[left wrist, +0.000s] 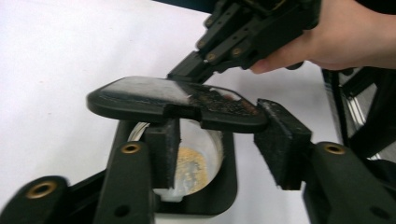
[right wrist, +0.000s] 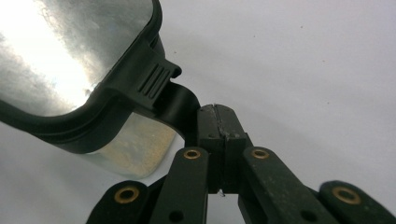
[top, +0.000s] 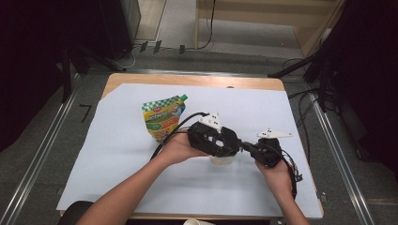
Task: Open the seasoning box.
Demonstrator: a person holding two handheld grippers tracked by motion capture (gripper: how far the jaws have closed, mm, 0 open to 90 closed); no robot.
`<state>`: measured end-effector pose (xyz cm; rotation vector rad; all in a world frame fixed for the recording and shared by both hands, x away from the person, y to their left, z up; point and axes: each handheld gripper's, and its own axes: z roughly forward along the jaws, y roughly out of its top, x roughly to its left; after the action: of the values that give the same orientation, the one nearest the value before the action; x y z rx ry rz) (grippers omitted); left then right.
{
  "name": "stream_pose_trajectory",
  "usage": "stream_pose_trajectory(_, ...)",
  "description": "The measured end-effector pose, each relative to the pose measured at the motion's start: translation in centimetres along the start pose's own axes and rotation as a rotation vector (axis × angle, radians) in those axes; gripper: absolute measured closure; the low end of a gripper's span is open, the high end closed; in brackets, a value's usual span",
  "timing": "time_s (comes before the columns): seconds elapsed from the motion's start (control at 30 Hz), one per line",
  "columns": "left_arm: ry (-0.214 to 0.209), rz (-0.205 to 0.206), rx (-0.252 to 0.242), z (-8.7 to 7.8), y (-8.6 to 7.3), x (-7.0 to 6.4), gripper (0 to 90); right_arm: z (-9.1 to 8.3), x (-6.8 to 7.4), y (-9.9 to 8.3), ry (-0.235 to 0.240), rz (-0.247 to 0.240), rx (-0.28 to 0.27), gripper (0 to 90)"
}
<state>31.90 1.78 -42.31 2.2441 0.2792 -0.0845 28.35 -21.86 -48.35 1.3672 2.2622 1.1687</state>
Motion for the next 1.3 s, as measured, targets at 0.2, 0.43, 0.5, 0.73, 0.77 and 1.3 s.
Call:
stream_pose_trajectory(0.2,-0.037,-0.039,0.026,0.2,1.1,0.1,61.1,0.0,0.0,0.0,0.001,-0.001,-0.001,90.0)
stream_pose_trajectory(0.43,-0.088,-0.047,0.012,0.7,1.8,0.3,70.8,-0.1,0.1,0.0,0.002,-0.002,0.004,90.0)
stream_pose_trajectory(0.5,-0.106,-0.058,0.009,1.0,2.0,0.4,72.7,-0.1,0.1,0.0,0.001,-0.008,0.004,90.0)
stream_pose_trajectory(0.73,-0.165,-0.092,0.015,2.1,2.5,1.0,76.9,-0.3,0.3,-0.1,0.001,-0.008,0.004,90.0)
stream_pose_trajectory(0.77,-0.174,-0.097,0.016,2.3,2.5,1.0,77.5,-0.3,0.3,-0.1,0.002,-0.005,0.001,90.0)
stream_pose_trajectory(1.3,-0.138,-0.071,-0.03,-0.5,1.5,1.1,77.0,-3.0,1.2,-1.0,0.025,0.011,-0.043,85.3)
